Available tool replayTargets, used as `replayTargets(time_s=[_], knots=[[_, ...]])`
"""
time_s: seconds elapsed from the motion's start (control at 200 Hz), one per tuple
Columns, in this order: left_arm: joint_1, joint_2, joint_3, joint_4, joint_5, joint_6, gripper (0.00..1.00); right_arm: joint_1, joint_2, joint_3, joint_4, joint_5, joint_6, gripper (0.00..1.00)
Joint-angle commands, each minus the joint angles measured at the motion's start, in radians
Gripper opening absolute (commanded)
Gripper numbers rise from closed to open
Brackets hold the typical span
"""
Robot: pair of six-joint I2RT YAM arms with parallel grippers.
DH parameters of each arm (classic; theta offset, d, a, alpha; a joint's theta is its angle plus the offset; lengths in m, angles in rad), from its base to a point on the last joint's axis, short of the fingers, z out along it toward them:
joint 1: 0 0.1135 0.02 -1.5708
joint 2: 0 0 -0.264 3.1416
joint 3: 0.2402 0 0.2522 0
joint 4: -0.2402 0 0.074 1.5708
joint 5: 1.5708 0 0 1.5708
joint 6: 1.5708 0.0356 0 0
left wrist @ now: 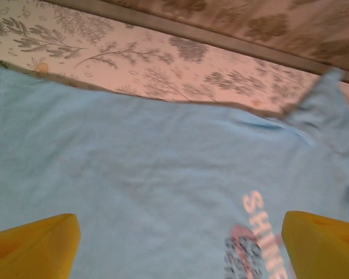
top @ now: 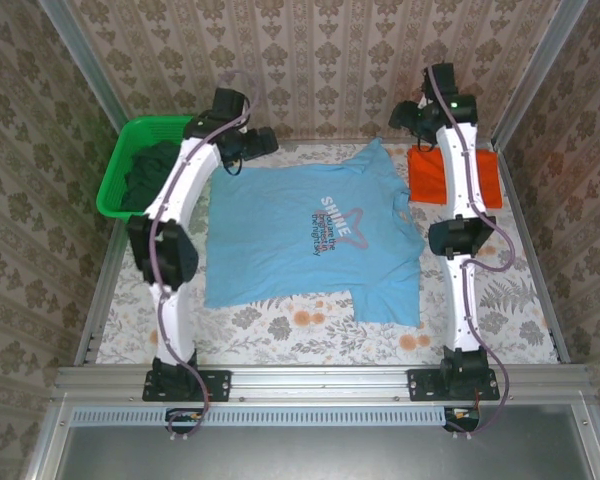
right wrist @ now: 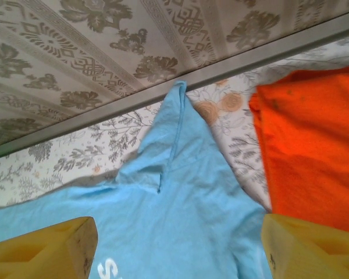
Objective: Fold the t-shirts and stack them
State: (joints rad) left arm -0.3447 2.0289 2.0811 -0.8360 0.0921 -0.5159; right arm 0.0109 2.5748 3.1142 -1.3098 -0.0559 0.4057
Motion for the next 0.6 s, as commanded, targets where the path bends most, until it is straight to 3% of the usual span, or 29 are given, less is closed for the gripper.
replayTargets(time_s=[0.0,0.16,0.315,0.595], knots=[[-0.027,-0.140,-0.232,0.012,-0.024,-0.019,0.87,-0.050,-0.058,0.072,-0.228,0.012,-0.072,0.76],[-0.037,-0.389,-0.604,0.011,-0.037,-0.050,0.84,-0.154,-0.158,0.070,-0.355,-0.039,-0.090,0.78],[-0.010,-0.572,-0.830,-0.041,-0.080,-0.054,0.78,-0.242,-0.275,0.032,-0.416,-0.067,-0.092,0.80],[0.077,-0.745,-1.083,-0.117,-0.052,-0.121,0.63,-0.317,-0.694,-0.574,-0.355,-0.089,-0.097,0.81]])
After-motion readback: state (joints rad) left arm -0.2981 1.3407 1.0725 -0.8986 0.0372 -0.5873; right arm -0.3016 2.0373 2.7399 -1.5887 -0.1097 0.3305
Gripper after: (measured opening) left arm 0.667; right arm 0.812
